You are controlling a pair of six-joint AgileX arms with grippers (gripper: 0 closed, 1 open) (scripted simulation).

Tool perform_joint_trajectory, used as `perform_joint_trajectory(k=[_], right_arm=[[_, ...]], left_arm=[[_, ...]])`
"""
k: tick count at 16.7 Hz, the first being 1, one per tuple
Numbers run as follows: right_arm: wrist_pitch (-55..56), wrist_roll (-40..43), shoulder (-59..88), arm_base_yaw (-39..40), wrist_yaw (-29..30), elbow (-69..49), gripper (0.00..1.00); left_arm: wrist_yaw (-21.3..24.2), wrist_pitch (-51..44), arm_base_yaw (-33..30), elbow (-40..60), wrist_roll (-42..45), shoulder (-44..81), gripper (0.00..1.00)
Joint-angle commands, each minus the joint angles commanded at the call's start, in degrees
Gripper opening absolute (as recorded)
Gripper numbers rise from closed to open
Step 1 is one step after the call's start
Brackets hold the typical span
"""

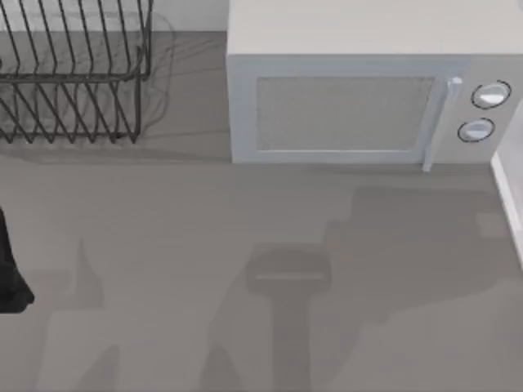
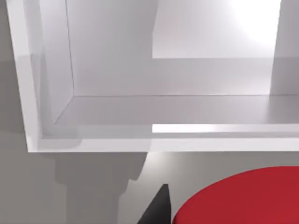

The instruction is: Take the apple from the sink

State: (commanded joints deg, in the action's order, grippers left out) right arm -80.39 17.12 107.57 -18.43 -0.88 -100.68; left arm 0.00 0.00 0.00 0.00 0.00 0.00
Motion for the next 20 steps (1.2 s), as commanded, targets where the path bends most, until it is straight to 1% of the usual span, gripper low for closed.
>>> perform_joint_trajectory(k=[3,5,7,12,14,17,20], right_arm=[[-0.05,-2.06,-0.23,2.04,0.05,0.52,0.00],[0.04,-6.33,-0.90,6.30,0.14,1.73,0.00],[0.25,-12.79,-1.94,12.91,0.27,3.49,0.00],[1.22,-33.06,-5.49,33.62,0.64,9.12,0.00],[1.67,-39.13,-6.85,39.70,0.77,11.18,0.00],[2.21,-43.66,-8.23,44.24,0.89,13.17,0.00],[2.26,-43.94,-8.34,44.53,0.89,13.32,0.00]], left_arm=[[0.00,0.00,0.00,0.00,0.00,0.00,1.00],[0.00,0.00,0.00,0.00,0.00,0.00,1.00],[0.00,0.00,0.00,0.00,0.00,0.00,1.00],[0.00,0.00,0.00,0.00,0.00,0.00,1.00],[0.00,0.00,0.00,0.00,0.00,0.00,1.00],[0.00,0.00,0.00,0.00,0.00,0.00,1.00],[0.00,0.00,0.00,0.00,0.00,0.00,1.00]])
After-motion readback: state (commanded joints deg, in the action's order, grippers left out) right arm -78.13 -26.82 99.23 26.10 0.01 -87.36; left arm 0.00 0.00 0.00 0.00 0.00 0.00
